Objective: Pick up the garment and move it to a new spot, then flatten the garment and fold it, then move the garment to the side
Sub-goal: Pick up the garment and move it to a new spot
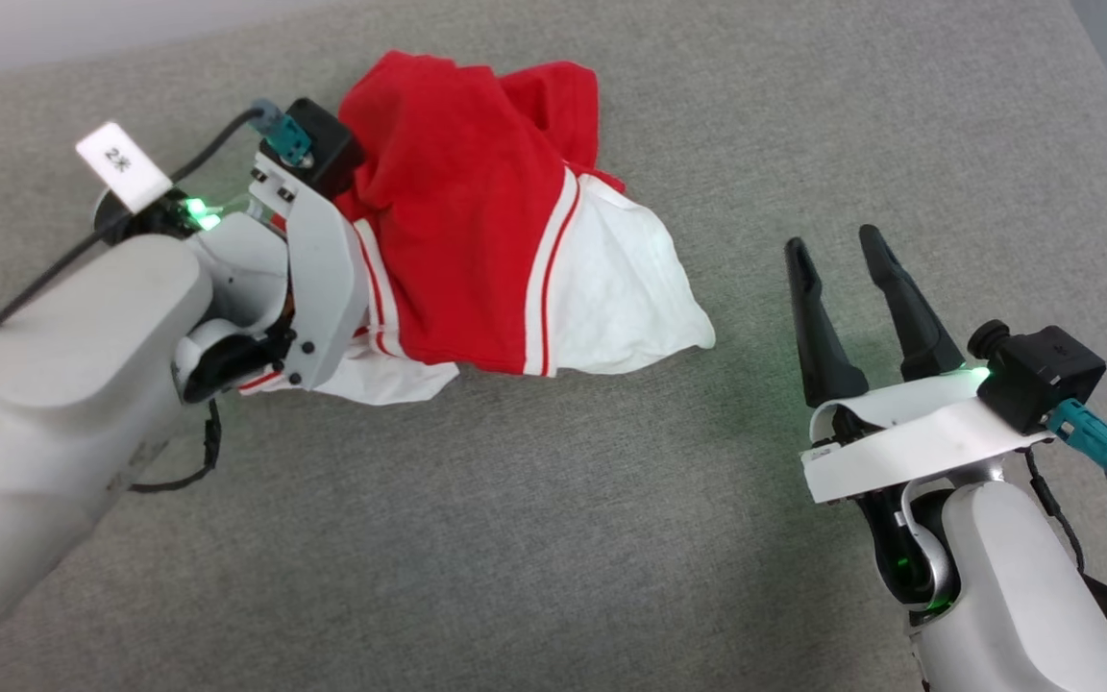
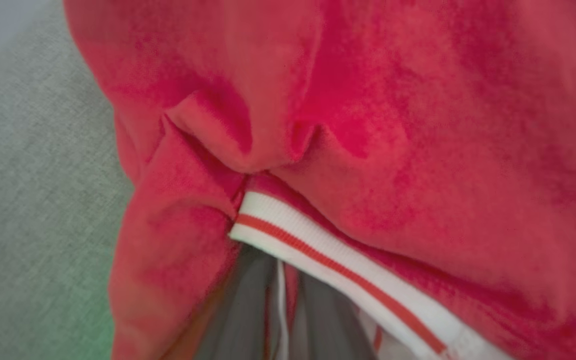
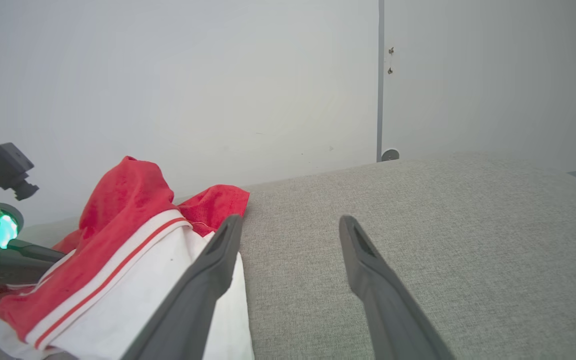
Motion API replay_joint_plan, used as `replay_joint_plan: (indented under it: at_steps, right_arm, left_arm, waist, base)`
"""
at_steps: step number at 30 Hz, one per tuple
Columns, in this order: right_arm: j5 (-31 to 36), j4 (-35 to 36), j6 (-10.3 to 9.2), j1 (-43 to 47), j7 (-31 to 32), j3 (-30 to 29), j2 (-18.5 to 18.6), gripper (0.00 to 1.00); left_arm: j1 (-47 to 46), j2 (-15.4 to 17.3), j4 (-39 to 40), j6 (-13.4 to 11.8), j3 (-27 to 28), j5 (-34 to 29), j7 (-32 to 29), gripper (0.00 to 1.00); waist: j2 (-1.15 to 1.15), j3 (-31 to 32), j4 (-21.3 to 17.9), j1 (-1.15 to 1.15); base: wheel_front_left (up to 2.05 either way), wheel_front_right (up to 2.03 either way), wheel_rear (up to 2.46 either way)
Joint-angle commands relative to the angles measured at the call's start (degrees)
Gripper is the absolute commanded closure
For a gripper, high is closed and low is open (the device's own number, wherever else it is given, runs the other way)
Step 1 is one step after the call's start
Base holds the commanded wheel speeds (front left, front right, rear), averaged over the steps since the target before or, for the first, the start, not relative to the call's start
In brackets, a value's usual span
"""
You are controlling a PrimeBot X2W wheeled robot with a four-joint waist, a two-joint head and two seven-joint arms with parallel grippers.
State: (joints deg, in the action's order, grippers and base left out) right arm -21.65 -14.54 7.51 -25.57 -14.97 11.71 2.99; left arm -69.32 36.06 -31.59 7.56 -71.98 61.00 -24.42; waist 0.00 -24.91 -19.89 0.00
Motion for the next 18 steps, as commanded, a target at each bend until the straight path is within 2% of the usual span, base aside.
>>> replay_joint_plan:
  at_steps: [1,7,11,12,13,14,15,18]
  right_arm:
    - [-0.64,0.20,-0.04,-0.80,-0.30,0.21,-0.10,0.00]
    - [-0.70,0.03,-0.04,-0.44,-0.30,0.61,-0.11,0.00]
    - [0.43,-0.86,-0.04,-0.16,-0.30,0.62,-0.12,0.00]
    - [0.61,-1.18,-0.04,-0.19,-0.30,0.65,-0.12,0.00]
    - [1.06,-1.53,-0.04,-0.17,-0.30,0.58,-0.10,0.00]
    - [1.74,-1.96,-0.04,-0.07,-0.30,0.51,-0.08,0.00]
    - [2.42,-2.47,-0.04,0.05,-0.30,0.35,-0.08,0.00]
    - [4.39,-3.93,-0.04,0.56,-0.30,-0.47,-0.08,0.00]
  left_arm:
    - [5.00,-0.05,-2.02,-0.21,-2.56,-0.31,-2.12,1.00]
    - [5.69,-0.73,-2.91,-0.28,-2.91,1.37,-1.60,1.00]
    - [5.32,-1.85,-2.14,-0.25,-2.91,2.39,0.02,0.98]
    - [5.11,-2.14,-1.60,-0.23,-2.87,2.65,0.56,0.62]
    - [4.82,-2.37,-1.11,-0.19,-2.73,3.00,1.32,0.31]
    - [4.53,-2.63,-0.65,-0.18,-2.62,3.66,2.22,0.09]
    - [4.09,-2.85,-0.25,-0.13,-2.49,4.24,3.32,0.00]
    - [2.43,-3.30,0.50,-0.13,-1.95,5.67,7.67,0.00]
  waist:
    - [0.00,-0.96,-0.97,0.00]
    - [0.00,-1.81,-1.62,0.00]
    - [0.00,-0.85,-0.30,0.00]
    - [0.00,-0.41,0.23,0.00]
    - [0.00,0.11,0.82,0.00]
    - [0.00,0.73,1.51,0.00]
    - [0.00,1.36,2.29,0.00]
    - [0.00,3.60,4.96,0.00]
  base:
    - [0.00,0.00,0.00]
    - [0.00,0.00,0.00]
    - [0.00,0.00,0.00]
    - [0.00,0.00,0.00]
    - [0.00,0.00,0.00]
    - [0.00,0.00,0.00]
    - [0.00,0.00,0.00]
    - [0.00,0.00,0.00]
